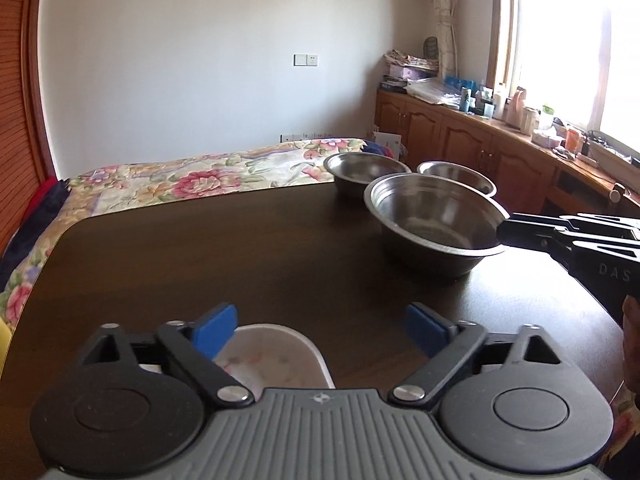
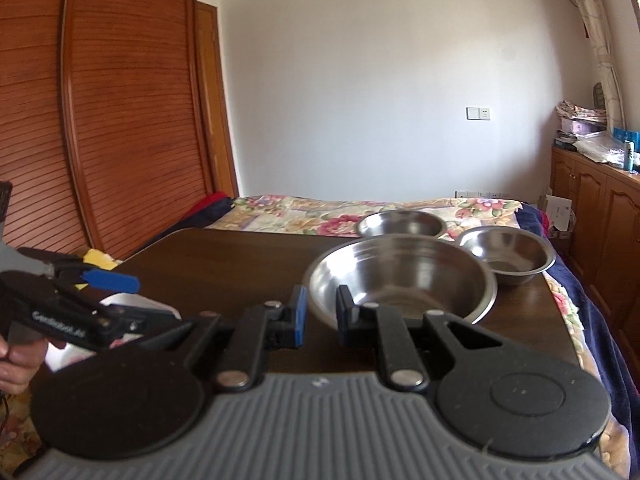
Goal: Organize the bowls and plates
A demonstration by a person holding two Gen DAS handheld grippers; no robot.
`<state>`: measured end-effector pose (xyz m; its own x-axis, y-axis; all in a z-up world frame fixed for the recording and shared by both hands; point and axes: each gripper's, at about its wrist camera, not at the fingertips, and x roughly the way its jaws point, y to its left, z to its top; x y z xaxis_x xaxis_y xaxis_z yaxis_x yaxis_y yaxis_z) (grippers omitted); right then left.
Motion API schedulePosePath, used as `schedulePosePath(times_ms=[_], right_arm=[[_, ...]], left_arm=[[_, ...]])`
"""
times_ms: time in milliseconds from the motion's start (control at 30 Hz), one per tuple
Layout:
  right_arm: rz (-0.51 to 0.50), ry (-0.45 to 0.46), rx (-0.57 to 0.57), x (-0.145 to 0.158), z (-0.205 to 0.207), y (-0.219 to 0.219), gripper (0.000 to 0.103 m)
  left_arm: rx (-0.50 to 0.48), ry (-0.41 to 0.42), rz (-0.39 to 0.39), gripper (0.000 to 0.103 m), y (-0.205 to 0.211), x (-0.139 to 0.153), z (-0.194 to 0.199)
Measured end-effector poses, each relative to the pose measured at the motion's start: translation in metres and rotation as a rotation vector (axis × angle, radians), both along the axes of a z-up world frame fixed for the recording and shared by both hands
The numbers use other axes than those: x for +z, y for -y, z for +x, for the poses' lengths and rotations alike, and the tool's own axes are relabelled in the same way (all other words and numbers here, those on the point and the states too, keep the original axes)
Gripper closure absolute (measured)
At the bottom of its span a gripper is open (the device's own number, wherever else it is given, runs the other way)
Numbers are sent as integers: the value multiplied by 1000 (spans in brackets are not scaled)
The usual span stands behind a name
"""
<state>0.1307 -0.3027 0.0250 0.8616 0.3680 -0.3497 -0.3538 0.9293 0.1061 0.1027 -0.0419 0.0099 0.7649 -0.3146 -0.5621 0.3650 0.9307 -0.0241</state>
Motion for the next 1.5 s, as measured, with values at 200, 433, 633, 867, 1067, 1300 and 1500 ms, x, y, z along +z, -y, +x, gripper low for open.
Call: schedulePosePath(times_ms=[200, 433, 633, 867, 1067, 1300, 1500], right_arm=[[8, 7, -20, 0, 12, 18, 85], [15, 8, -35, -3, 21, 30, 85], [11, 8, -51, -6, 27, 40, 85], [-1, 16, -76, -5, 35, 51, 85], [-10, 13, -88, -5, 44, 58, 85], [-16, -2, -96, -9, 56, 66, 85], [-18, -9, -97, -12, 61, 69, 84]], left_arm=[[-34, -16, -1, 0, 19, 4, 12], [-38, -20, 26, 0, 36, 6, 20], [-53, -8, 57, 0, 46, 8, 24], [-84, 5, 67, 0, 52, 9, 29], [-113, -10, 26, 1, 56, 9, 38], [-140, -34, -18, 17, 61, 11, 51], [-153, -57, -24, 34, 66, 8, 63]])
